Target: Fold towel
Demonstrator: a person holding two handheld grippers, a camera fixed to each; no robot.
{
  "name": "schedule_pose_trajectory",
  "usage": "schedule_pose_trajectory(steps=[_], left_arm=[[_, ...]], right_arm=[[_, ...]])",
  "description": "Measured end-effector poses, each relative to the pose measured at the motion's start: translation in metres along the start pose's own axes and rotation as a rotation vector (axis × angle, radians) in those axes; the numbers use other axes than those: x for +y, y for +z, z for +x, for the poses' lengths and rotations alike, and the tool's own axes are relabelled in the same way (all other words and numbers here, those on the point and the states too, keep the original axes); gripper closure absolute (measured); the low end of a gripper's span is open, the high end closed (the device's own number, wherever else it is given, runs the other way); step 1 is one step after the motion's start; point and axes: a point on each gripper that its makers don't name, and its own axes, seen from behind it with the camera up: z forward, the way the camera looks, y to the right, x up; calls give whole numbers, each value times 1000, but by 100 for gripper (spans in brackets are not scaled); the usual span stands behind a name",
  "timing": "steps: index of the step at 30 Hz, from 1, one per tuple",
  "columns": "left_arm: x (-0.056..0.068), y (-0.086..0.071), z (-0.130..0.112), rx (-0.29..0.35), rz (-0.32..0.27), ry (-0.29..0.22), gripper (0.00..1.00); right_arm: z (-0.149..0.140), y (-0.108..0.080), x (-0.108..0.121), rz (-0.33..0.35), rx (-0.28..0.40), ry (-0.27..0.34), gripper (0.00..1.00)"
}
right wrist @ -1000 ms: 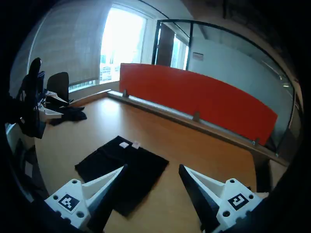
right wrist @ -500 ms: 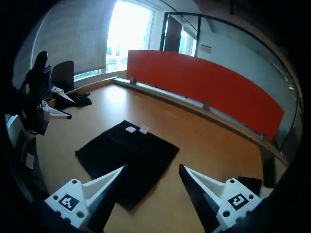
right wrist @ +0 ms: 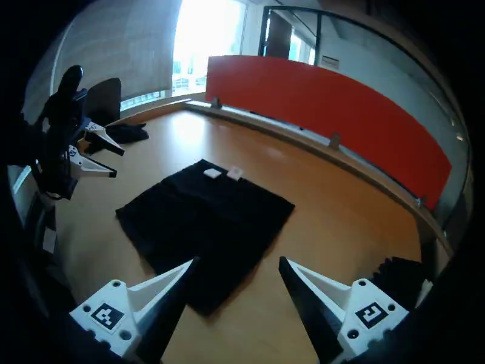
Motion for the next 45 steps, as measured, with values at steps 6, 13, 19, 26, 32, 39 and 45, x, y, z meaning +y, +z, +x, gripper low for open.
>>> schedule_pose_trajectory(steps=[6, 13, 19, 26, 32, 39, 45], left_arm=[[11, 13, -19, -40, -27, 22, 6], [19, 24, -38, -83, -50, 26, 6], [25, 31, -50, -112, -67, 28, 6], [35, 36, -62, -145, -96, 45, 6], [46, 38, -71, -168, -119, 58, 6], [51, 40, -78, -189, -128, 57, 7], [55, 41, -84, -211, -136, 61, 7]], right_arm=[[-24, 13, -7, 21, -39, -4, 0], [-46, 24, -14, 42, -77, -6, 0], [-61, 28, -19, 60, -105, 3, 0], [-78, 31, -24, 80, -139, 0, 0], [-88, 30, -27, 95, -160, -15, 0], [-93, 29, -28, 100, -174, -31, 0], [-96, 30, -31, 113, -182, -36, 1]])
